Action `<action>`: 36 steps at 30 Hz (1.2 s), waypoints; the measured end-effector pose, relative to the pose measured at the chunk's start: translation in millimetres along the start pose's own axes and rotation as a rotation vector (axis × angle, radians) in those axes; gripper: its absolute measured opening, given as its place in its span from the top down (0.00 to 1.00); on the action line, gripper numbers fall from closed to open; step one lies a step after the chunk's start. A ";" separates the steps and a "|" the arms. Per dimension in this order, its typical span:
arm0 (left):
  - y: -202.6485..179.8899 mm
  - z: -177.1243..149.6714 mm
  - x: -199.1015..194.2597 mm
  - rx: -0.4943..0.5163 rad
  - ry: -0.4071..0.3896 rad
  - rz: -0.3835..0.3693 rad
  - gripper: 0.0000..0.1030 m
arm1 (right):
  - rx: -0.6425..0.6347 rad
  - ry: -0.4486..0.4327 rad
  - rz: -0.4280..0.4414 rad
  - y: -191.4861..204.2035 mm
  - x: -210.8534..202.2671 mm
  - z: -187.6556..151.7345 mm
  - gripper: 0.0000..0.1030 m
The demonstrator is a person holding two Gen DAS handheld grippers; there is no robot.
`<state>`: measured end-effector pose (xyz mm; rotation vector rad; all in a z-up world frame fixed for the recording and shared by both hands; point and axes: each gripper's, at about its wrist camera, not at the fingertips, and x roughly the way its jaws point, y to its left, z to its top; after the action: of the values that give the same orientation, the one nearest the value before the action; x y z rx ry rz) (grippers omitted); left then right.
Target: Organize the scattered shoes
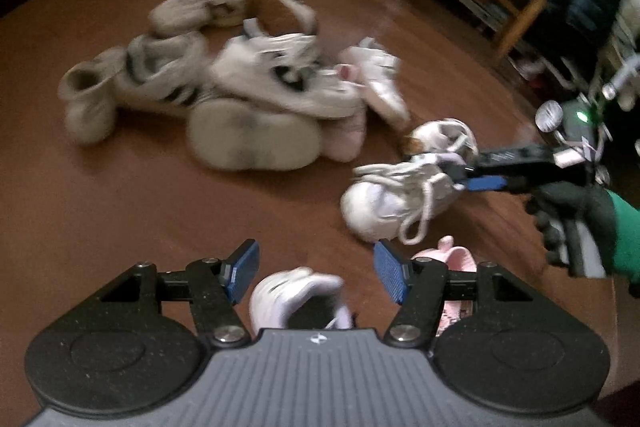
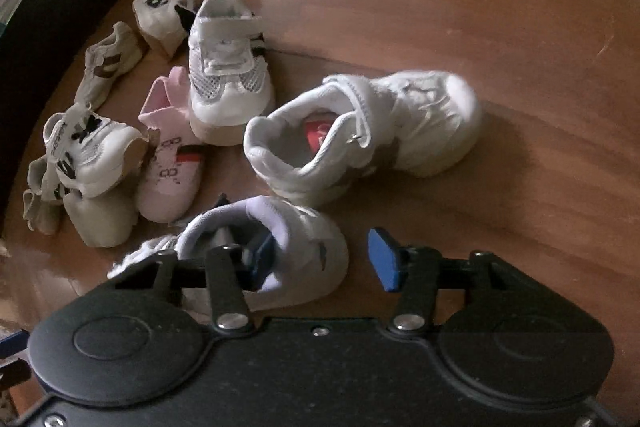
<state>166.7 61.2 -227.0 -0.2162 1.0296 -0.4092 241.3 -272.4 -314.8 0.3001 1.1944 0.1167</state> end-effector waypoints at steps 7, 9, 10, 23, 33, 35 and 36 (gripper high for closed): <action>-50.7 60.8 47.3 0.196 0.061 -0.038 0.39 | -0.071 0.009 0.014 3.5 0.9 3.0 0.72; -66.5 79.0 63.2 0.262 0.087 -0.046 0.39 | -0.075 0.009 0.026 -3.4 -1.8 1.3 0.72; -75.0 86.9 71.9 0.296 0.100 -0.047 0.39 | -0.081 0.010 0.033 -5.5 -2.6 0.6 0.73; -114.2 100.3 120.9 0.608 0.239 -0.184 0.39 | -0.133 -0.012 0.065 -22.5 -8.0 -5.9 0.64; -85.1 75.5 120.6 0.540 0.227 -0.219 0.39 | -0.168 -0.028 0.114 -17.7 -12.8 -2.1 0.66; -85.8 84.4 120.0 0.482 0.213 -0.258 0.39 | -0.098 -0.049 0.167 -26.9 -23.5 2.9 0.60; -88.4 88.9 120.9 0.474 0.206 -0.267 0.39 | -0.065 -0.067 0.181 -32.1 -30.9 4.8 0.58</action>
<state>277.6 -71.7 -245.1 0.1189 1.0771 -0.9175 232.2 -311.5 -294.8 0.3525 1.0932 0.3000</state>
